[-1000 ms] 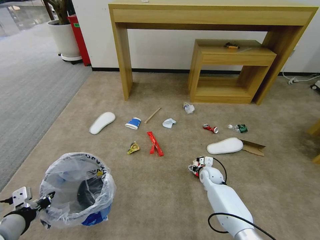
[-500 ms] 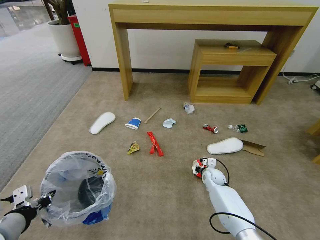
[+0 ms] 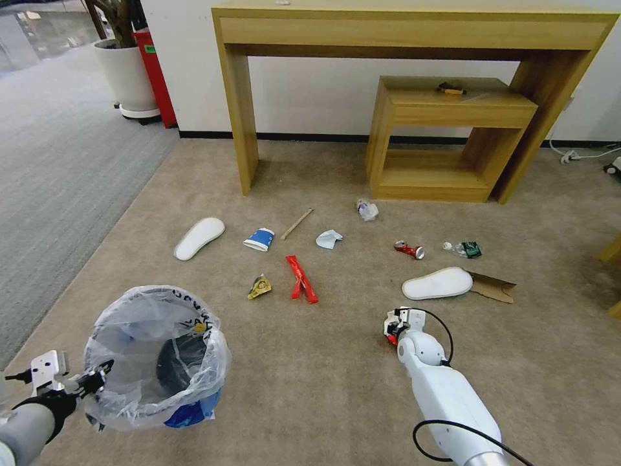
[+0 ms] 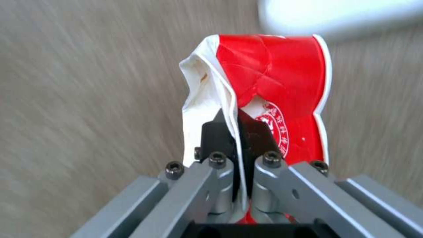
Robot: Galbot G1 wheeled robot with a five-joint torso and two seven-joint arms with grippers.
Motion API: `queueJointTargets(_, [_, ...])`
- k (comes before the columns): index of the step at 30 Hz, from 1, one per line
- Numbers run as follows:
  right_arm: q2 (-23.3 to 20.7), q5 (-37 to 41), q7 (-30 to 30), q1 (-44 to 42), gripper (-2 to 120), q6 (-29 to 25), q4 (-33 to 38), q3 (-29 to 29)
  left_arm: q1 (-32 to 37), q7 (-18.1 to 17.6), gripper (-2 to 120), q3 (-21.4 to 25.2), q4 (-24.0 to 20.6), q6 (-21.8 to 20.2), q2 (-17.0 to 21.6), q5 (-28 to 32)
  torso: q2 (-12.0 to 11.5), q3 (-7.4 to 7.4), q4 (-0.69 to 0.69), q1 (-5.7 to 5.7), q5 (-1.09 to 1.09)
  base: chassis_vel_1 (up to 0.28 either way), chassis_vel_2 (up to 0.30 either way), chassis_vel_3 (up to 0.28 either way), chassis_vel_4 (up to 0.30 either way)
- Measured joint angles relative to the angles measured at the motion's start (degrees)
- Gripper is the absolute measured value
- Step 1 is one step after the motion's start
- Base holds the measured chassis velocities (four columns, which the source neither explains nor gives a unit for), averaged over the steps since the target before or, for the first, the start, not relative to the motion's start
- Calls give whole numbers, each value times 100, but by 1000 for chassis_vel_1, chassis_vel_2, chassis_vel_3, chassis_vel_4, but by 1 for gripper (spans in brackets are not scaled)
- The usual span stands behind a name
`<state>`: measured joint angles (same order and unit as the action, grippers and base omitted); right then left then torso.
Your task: Pick up the trash bin and place the garbage on the floor into it.
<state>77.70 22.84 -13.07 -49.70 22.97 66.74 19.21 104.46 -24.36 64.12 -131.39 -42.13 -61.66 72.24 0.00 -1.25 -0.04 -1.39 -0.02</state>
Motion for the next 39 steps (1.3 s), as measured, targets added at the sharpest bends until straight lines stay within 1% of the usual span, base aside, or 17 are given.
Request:
queueJointTargets(3, [-145, 182, 20, -82, 0, 17, 602, -129, -100, -34, 0, -52, 77, 0, 59, 2, 0, 0, 2, 0, 0, 0, 0, 0, 0])
queueJointTargets(6, [-469, 678, 80, -64, 0, 79, 1505, -393, -228, -75, 0, -86, 171, 0, 106, 33, 0, 0, 3, 0, -1, 0, 0, 0, 0])
queueJointTargets(8, [-564, 794, 125, -25, 0, 85, 1698, -457, -244, -95, 0, -90, 180, 0, 115, 46, 0, 0, 2, 0, 2, 0, 0, 0, 0])
queueJointTargets(10, [-836, 1130, 237, 235, 0, 94, 2308, -712, -269, -141, 0, -115, 207, 0, 140, 79, 0, 1, 1, 0, -2, 0, 0, 0, 0])
queueJointTargets(12, [-919, 1251, 256, 356, 0, 94, 2485, -823, -274, -158, 0, -130, 218, 0, 147, 80, 0, 1, 2, 0, -2, 0, 0, 0, 0])
queueJointTargets(13, [-1068, 1591, 285, 676, 0, 131, 2816, -1106, -293, -199, 0, -167, 256, 0, 157, 79, 0, 0, 3, 0, 2, 0, 0, 0, 0])
queueJointTargets(15, [-1114, 1776, 298, 851, 0, 143, 2964, -1249, -304, -212, 0, -185, 272, 0, 159, 78, 0, 1, 4, 0, -2, 0, 0, 0, 0])
queueJointTargets(16, [-1139, 2092, 314, 1136, 0, 164, 3166, -1529, -337, -244, 0, -226, 295, 0, 165, 77, 0, 1, 3, 0, -5, 0, 0, 0, 0])
queueJointTargets(18, [-1077, 2669, 326, 1637, 0, 191, 3444, -2160, -416, -340, 0, -324, 317, 0, 190, 90, 0, 1, 4, 0, 0, 0, 0, 0, 0])
queueJointTargets(19, [-1077, 2669, 326, 1637, 0, 191, 3444, -2160, -416, -340, 0, -324, 317, 0, 190, 90, 0, 1, 4, 0, 0, 0, 0, 0, 0])
queueJointTargets(21, [-910, 3140, 344, 2046, 0, 201, 3645, -2780, -535, -432, 0, -469, 359, 0, 271, 113, 0, 1, 5, 0, -1, 0, 0, 0, 0])
queueJointTargets(23, [-842, 3298, 343, 2186, 0, 203, 3713, -3004, -582, -462, 0, -521, 383, 0, 311, 119, 0, 1, 5, 0, -2, 0, 0, 0, 0])
queueJointTargets(25, [-684, 3635, 336, 2465, 0, 205, 3904, -3517, -744, -557, 0, -701, 479, 0, 444, 144, 0, 1, 6, 0, -2, 0, 0, 0, 0])
queueJointTargets(30, [-498, 3879, 374, 2705, 0, 204, 4098, -4028, -949, -664, 0, -944, 631, 0, 611, 154, 0, 1, 2, 0, -2, 0, 0, 0, 0])
queueJointTargets(31, [-341, 3882, 404, 2750, 0, 176, 4120, -4273, -1029, -734, 0, -1056, 682, 0, 675, 162, 0, 1, 2, 0, -2, 0, 0, 0, 0])
queueJointTargets(35, [-126, 3923, 419, 2717, 0, 197, 4150, -4742, -1120, -856, 0, -1194, 705, 0, 772, 241, 0, 1, 5, 0, -2, 0, 0, 0, 0])
queueJointTargets(39, [-106, 3971, 407, 2637, 0, 217, 4143, -5054, -1162, -949, 0, -1232, 690, 0, 851, 337, 0, 1, 3, 0, -1, 0, 0, 0, 0])
